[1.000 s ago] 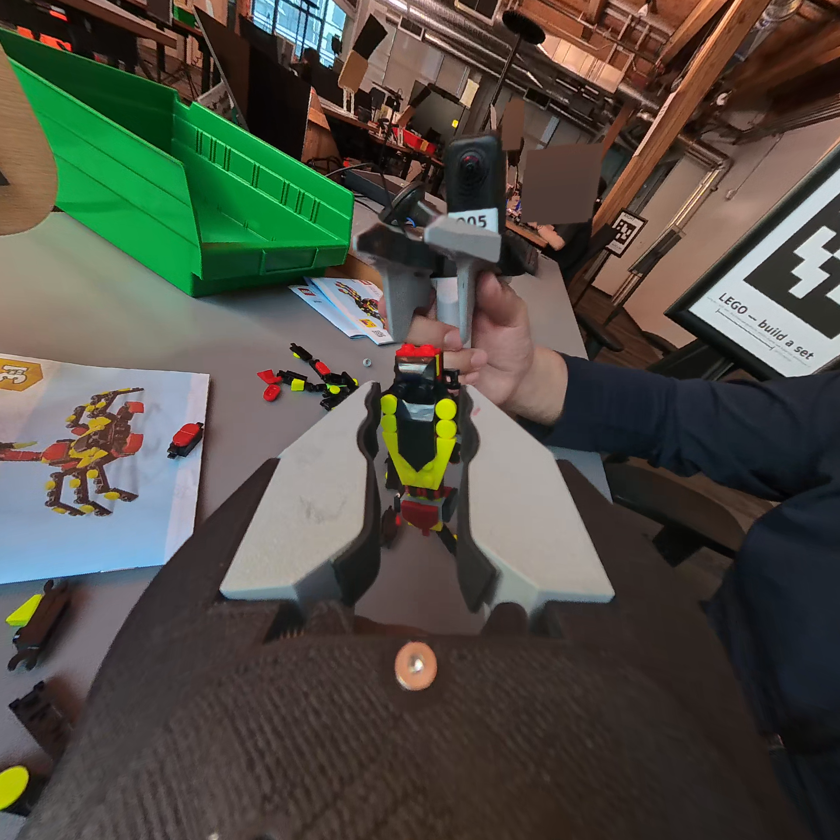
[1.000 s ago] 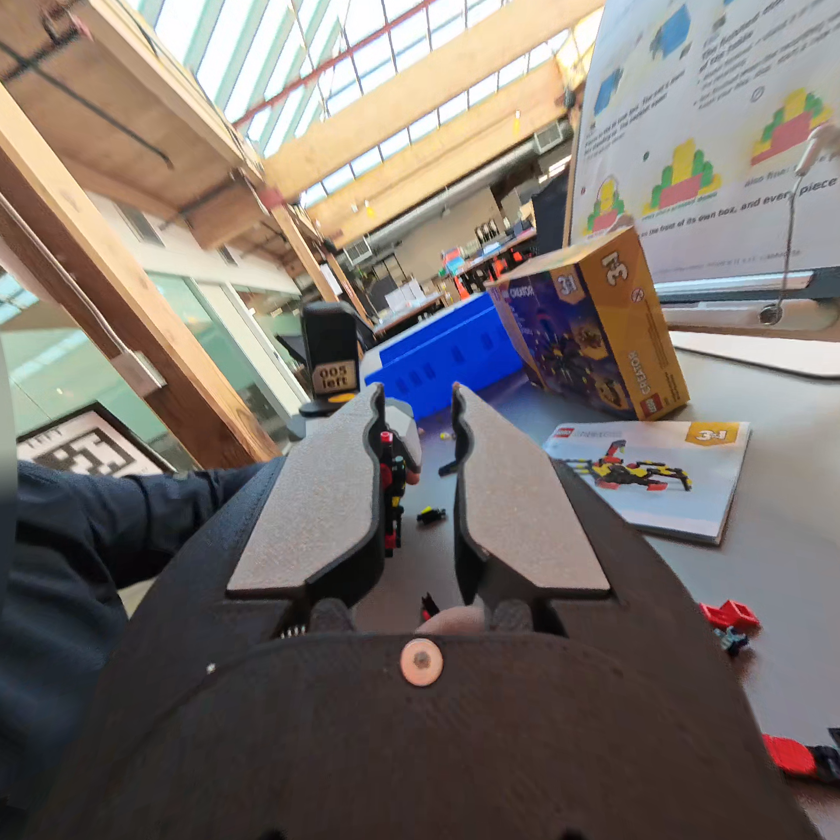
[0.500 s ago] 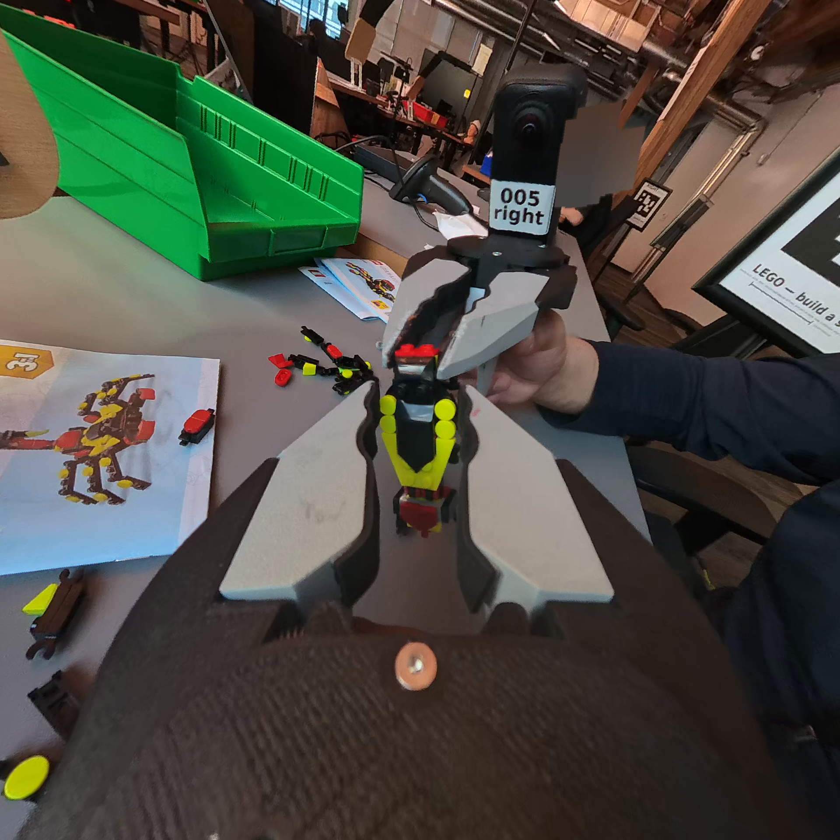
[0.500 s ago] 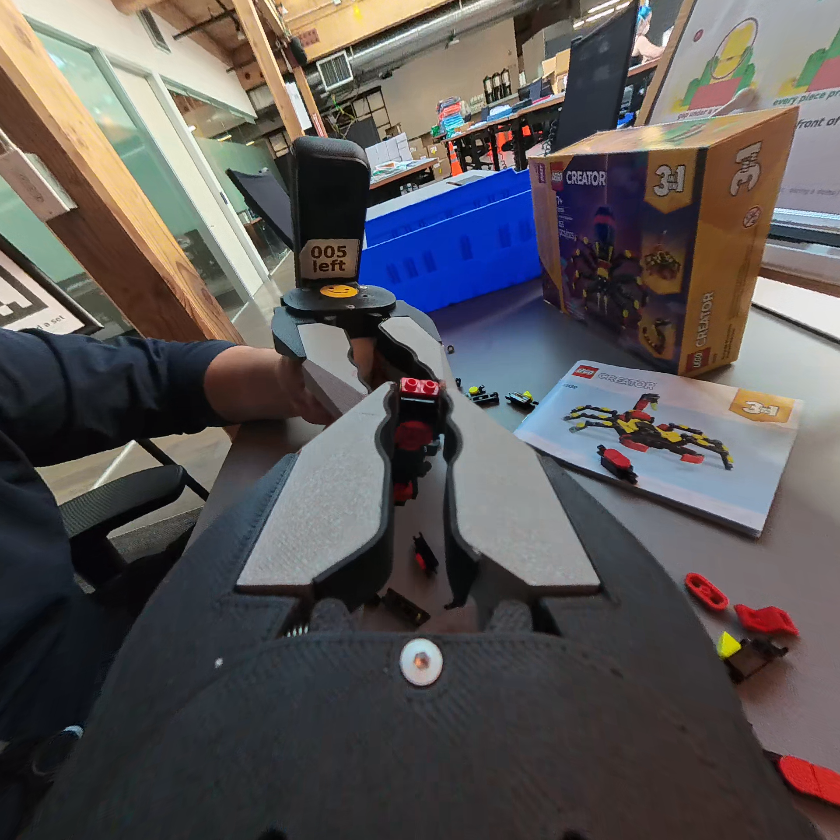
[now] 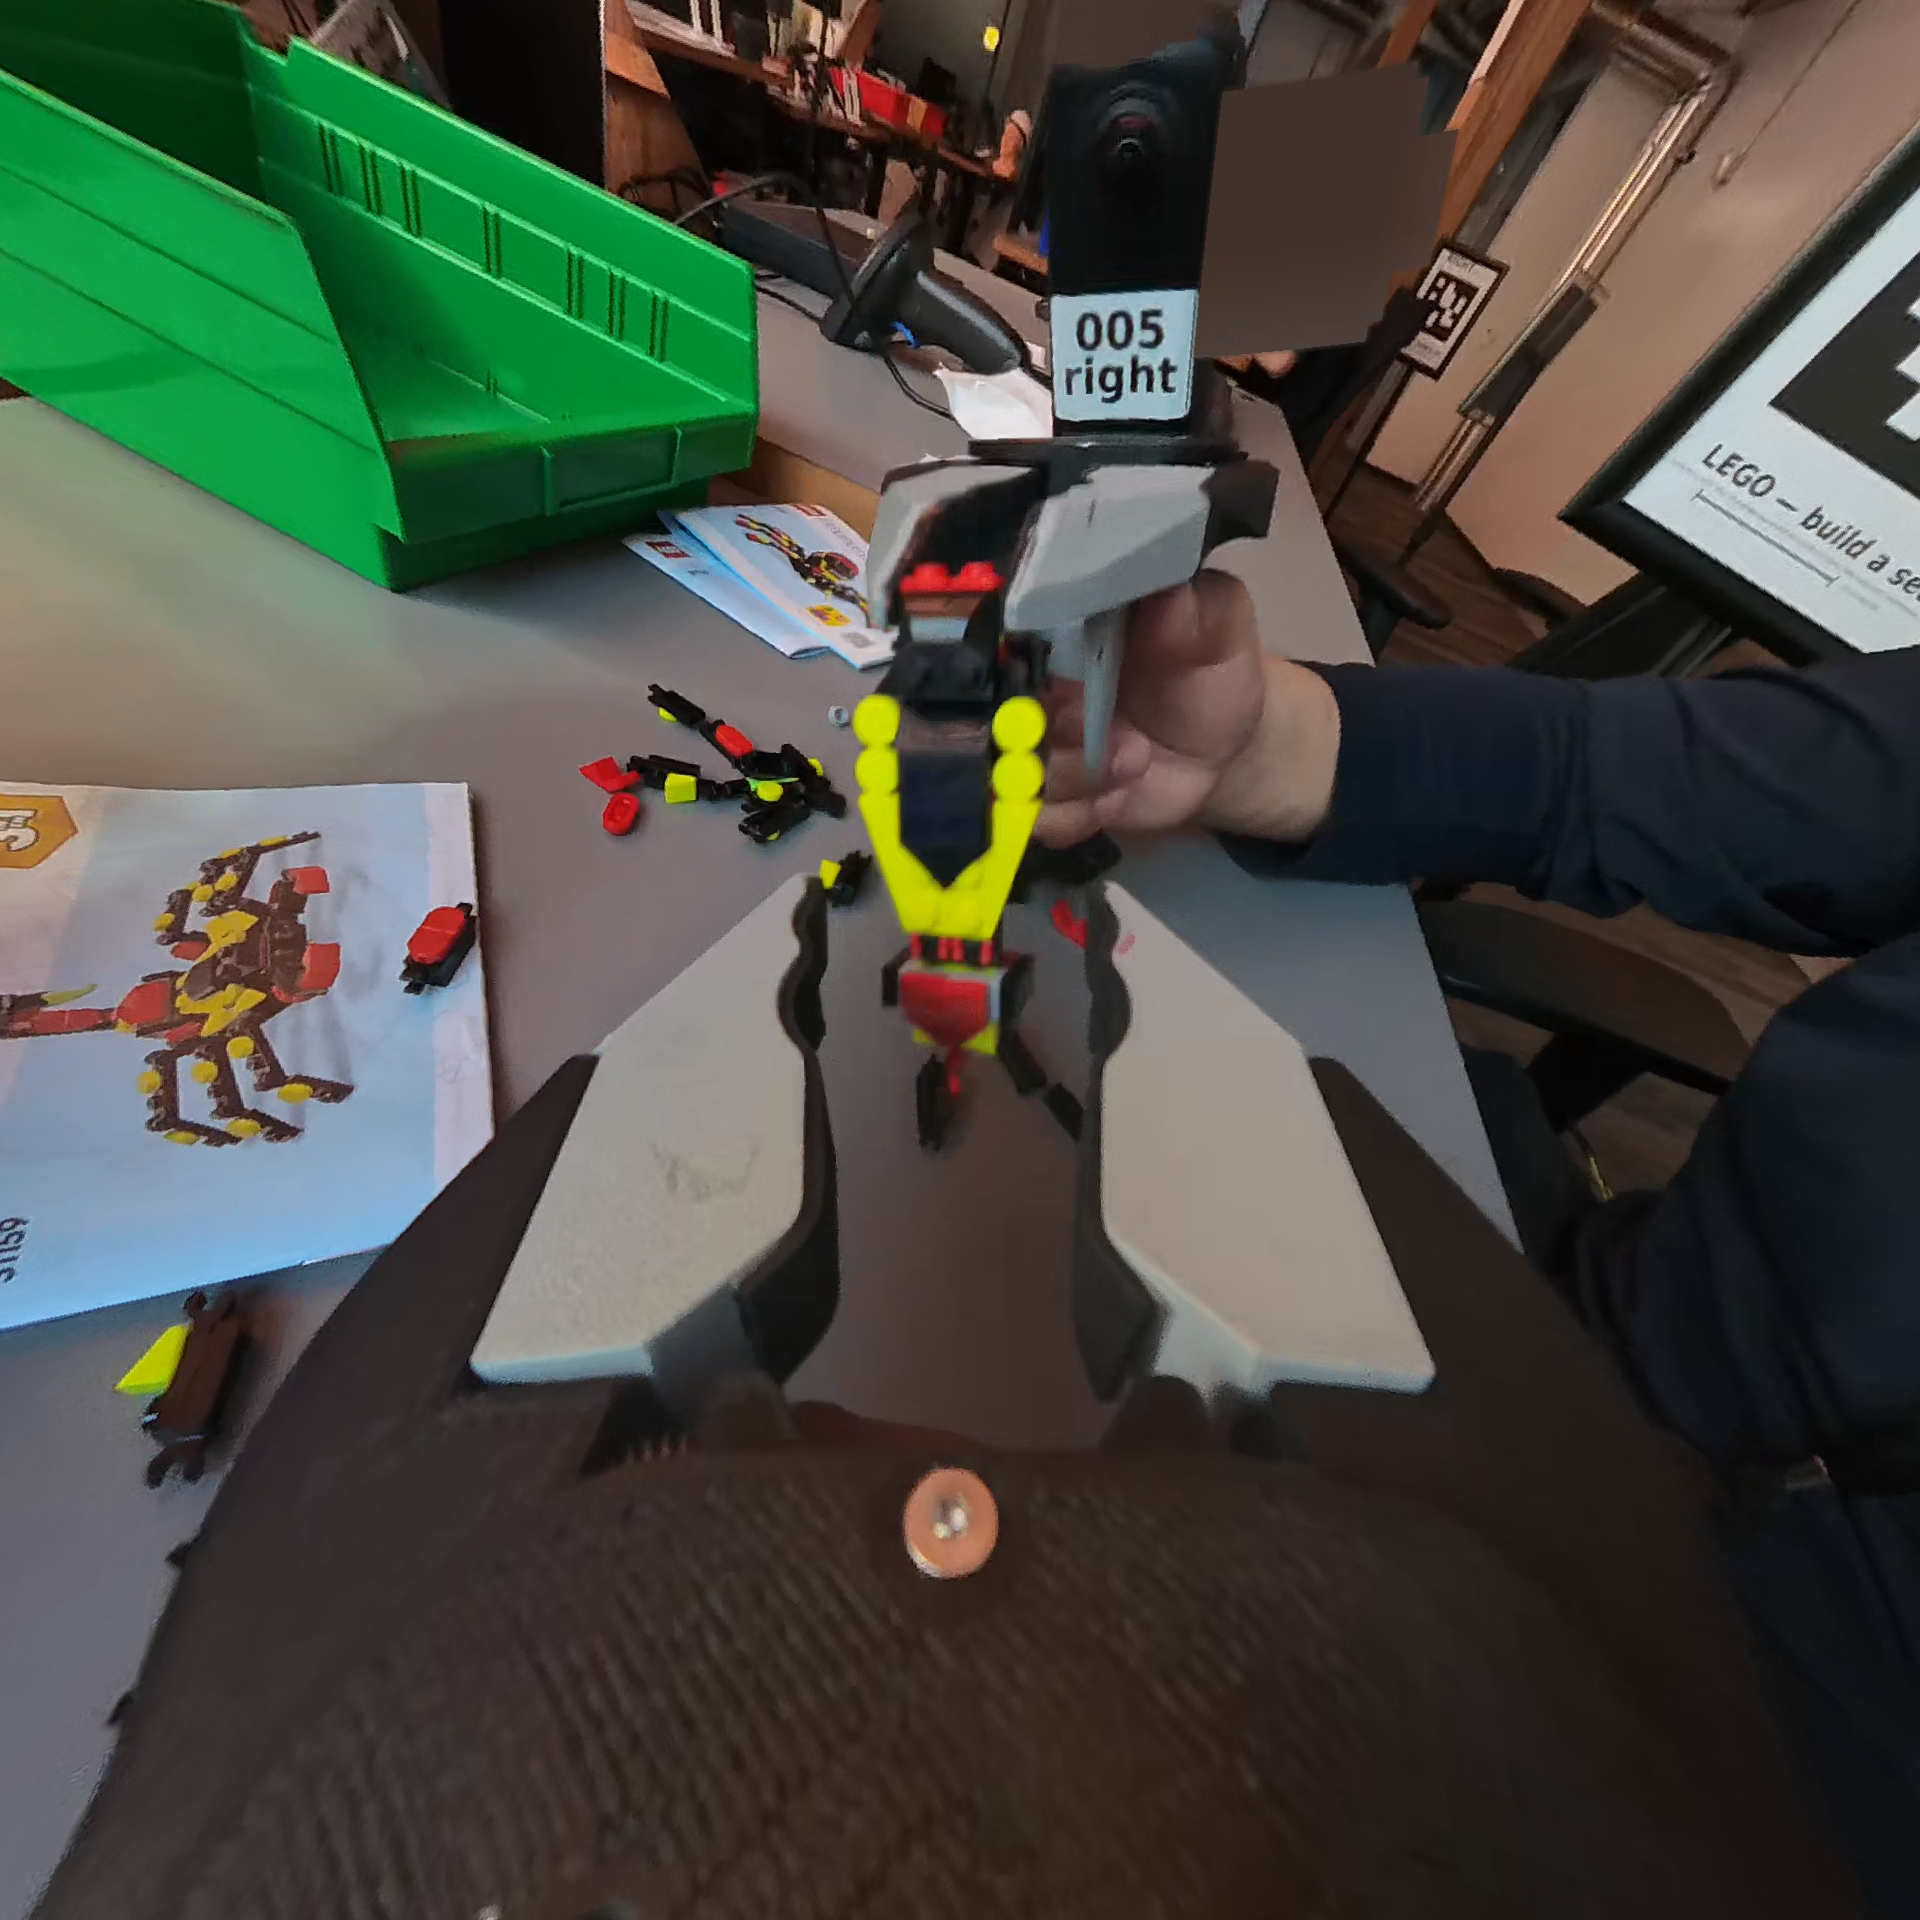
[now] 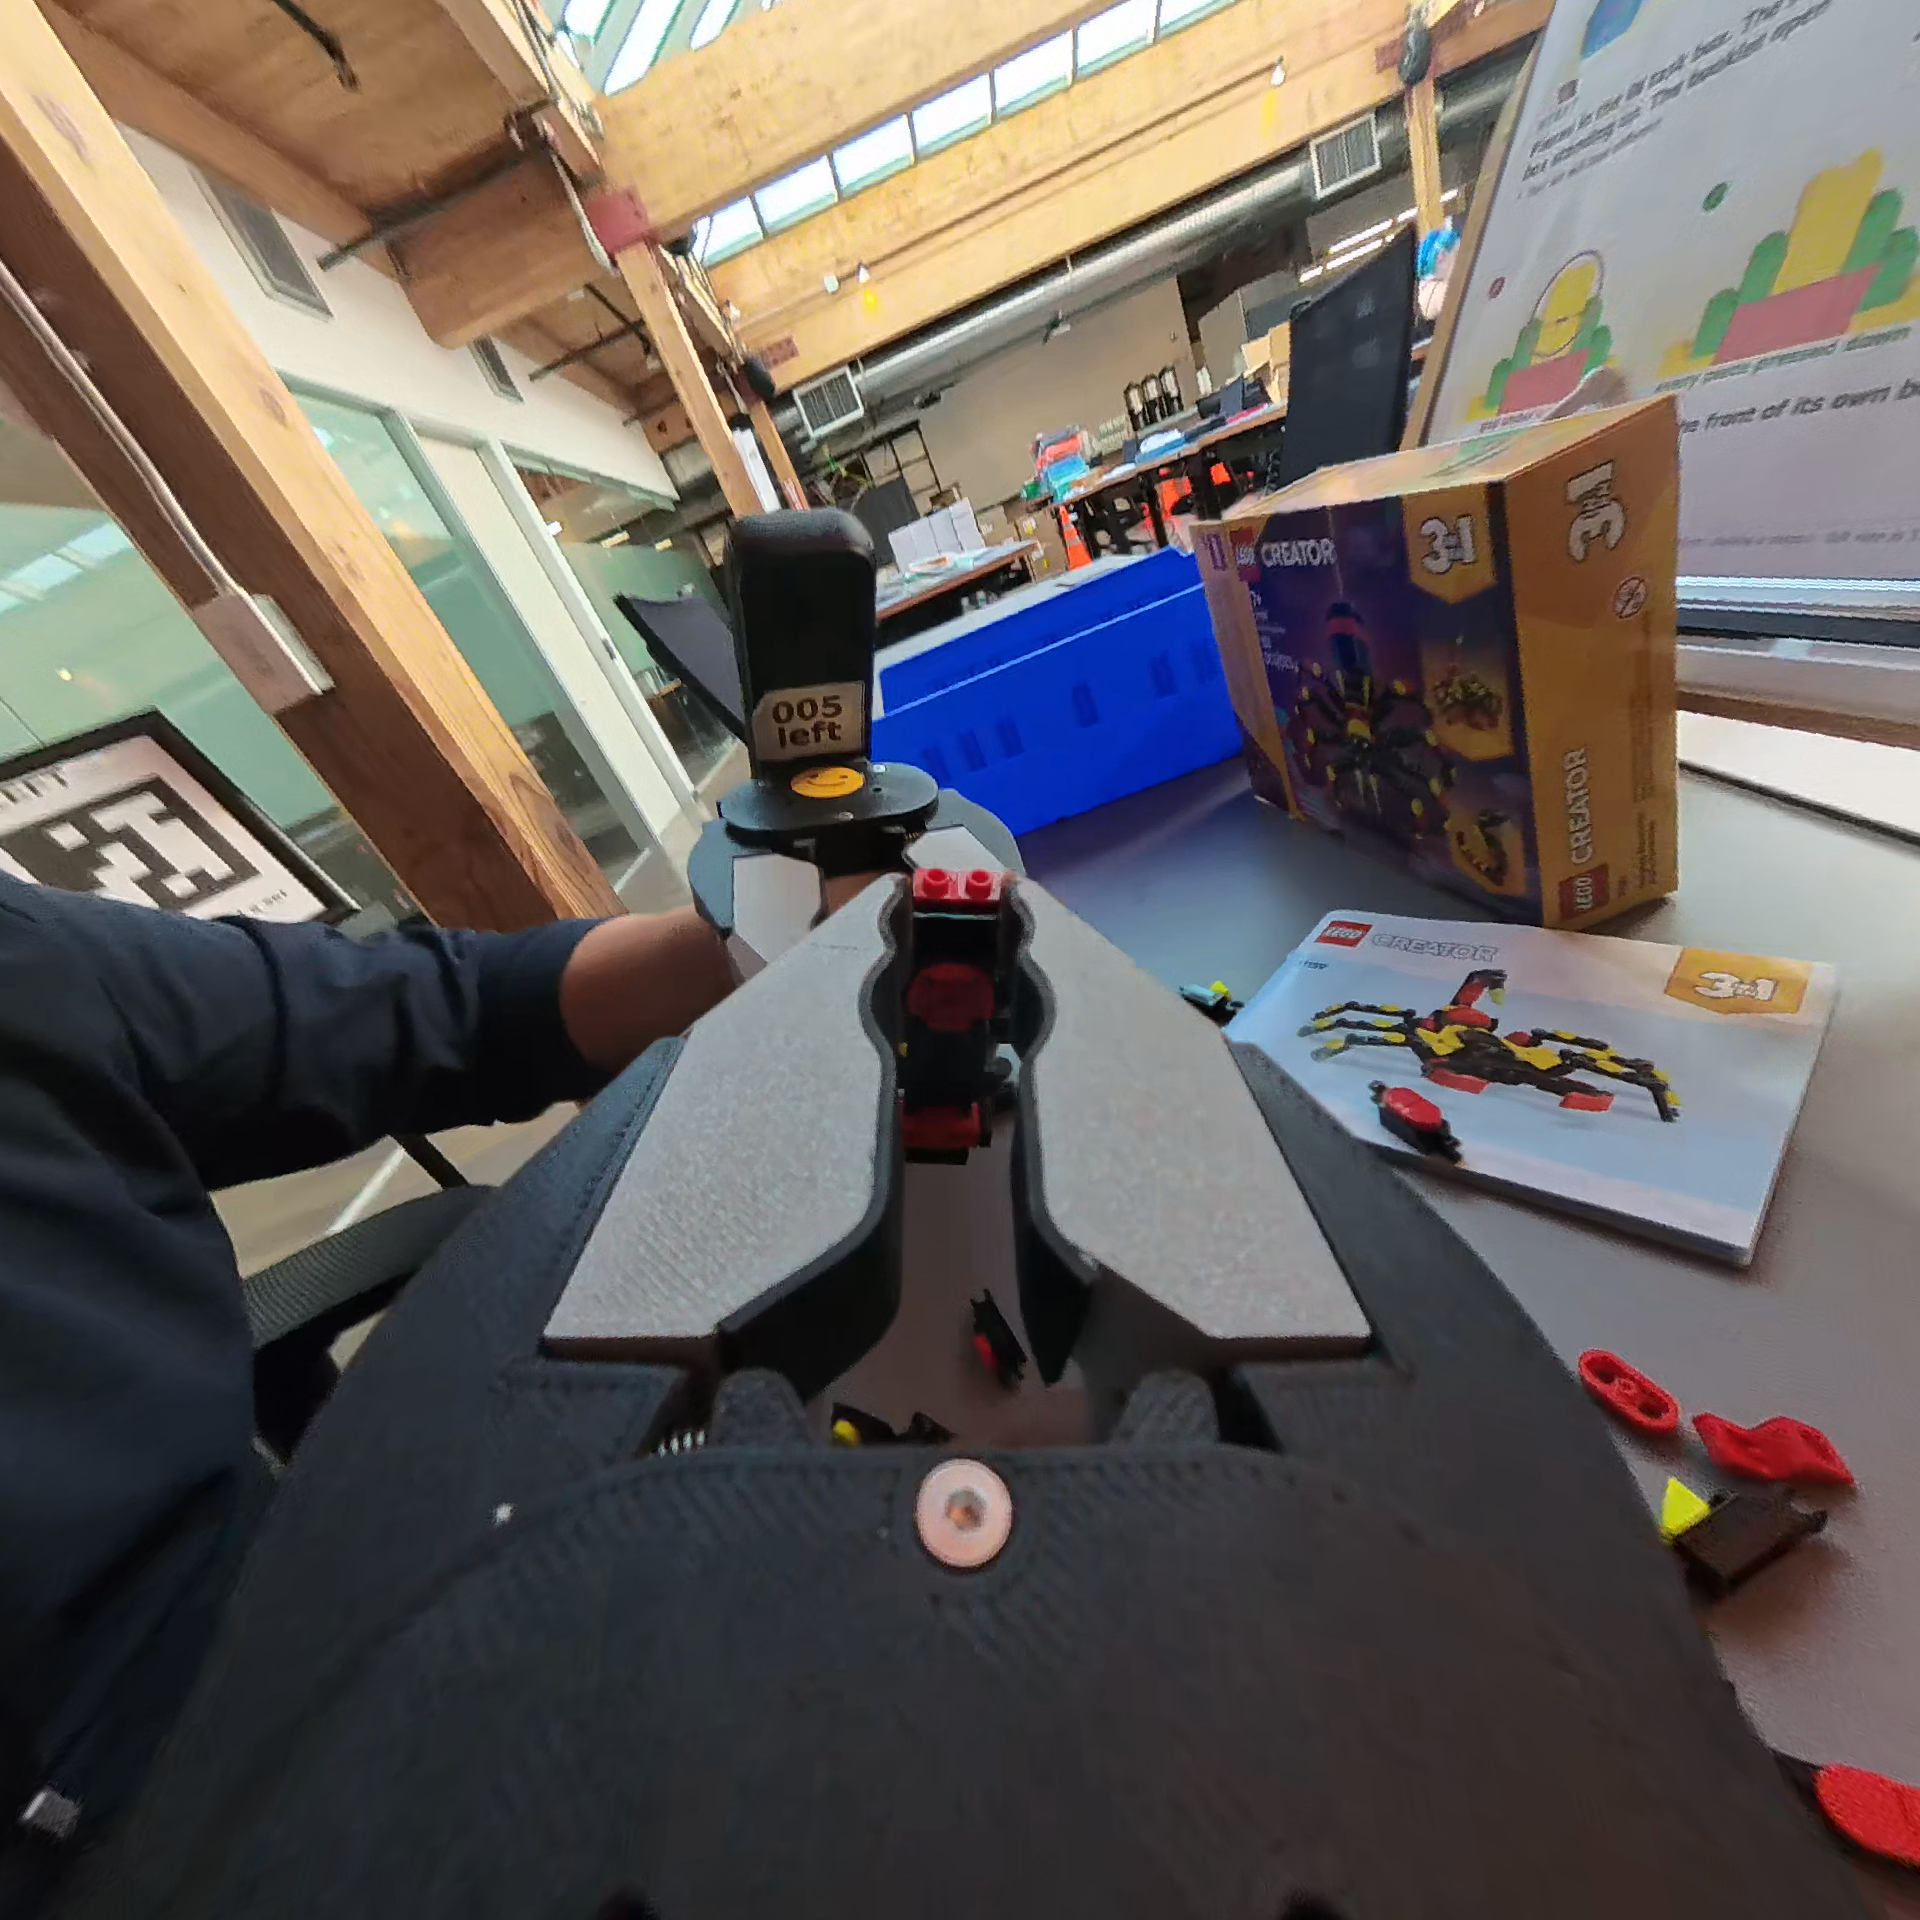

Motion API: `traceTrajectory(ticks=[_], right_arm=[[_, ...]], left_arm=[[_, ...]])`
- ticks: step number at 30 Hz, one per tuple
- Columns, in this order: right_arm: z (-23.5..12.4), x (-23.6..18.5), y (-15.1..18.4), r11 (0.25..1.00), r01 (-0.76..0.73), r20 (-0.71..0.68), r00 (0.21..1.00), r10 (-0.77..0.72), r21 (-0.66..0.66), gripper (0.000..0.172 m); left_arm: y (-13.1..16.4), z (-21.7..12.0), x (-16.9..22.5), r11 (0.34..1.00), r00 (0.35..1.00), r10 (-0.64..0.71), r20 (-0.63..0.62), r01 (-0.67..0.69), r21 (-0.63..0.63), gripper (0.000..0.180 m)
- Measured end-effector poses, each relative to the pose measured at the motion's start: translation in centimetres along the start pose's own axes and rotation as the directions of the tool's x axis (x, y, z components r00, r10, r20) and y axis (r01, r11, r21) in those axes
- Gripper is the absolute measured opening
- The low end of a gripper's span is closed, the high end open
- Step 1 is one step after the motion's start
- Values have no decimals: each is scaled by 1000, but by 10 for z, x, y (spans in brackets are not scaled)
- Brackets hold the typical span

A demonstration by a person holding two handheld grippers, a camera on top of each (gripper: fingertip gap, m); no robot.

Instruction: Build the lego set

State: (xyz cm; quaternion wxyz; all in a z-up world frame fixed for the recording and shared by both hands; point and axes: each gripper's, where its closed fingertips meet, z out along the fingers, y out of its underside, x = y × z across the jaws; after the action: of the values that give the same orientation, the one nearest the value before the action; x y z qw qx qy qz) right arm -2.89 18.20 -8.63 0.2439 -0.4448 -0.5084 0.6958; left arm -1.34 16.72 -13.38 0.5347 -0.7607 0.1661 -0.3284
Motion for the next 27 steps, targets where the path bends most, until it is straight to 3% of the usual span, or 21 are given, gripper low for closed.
traceTrajectory(ticks=[4, 10, 19, 23, 27], right_arm=[[-8, 11, -6, 996, -73, -13, 997, 74, 47, 13], [-9, 15, -5, 995, -87, -33, 995, 89, 54, 13], [-6, 16, 4, 994, -102, -12, 995, 103, 28, 13], [-15, 23, -2, 999, -35, -39, 999, 36, 32, 13], [-22, 27, 12, 989, 92, -55, 994, -99, -114, 13]], left_arm=[[-4, -1, -7, 995, 992, 93, 85, -94, 13, 35], [12, 7, 1, 928, 920, 367, 138, -351, -128, 40], [21, 1, -19, 835, 812, 541, 220, -487, -255, 36], [17, -11, -39, 766, 707, 641, 299, -567, -302, 29], [17, -28, -73, 626, 486, 779, 395, -640, -446, 17]])
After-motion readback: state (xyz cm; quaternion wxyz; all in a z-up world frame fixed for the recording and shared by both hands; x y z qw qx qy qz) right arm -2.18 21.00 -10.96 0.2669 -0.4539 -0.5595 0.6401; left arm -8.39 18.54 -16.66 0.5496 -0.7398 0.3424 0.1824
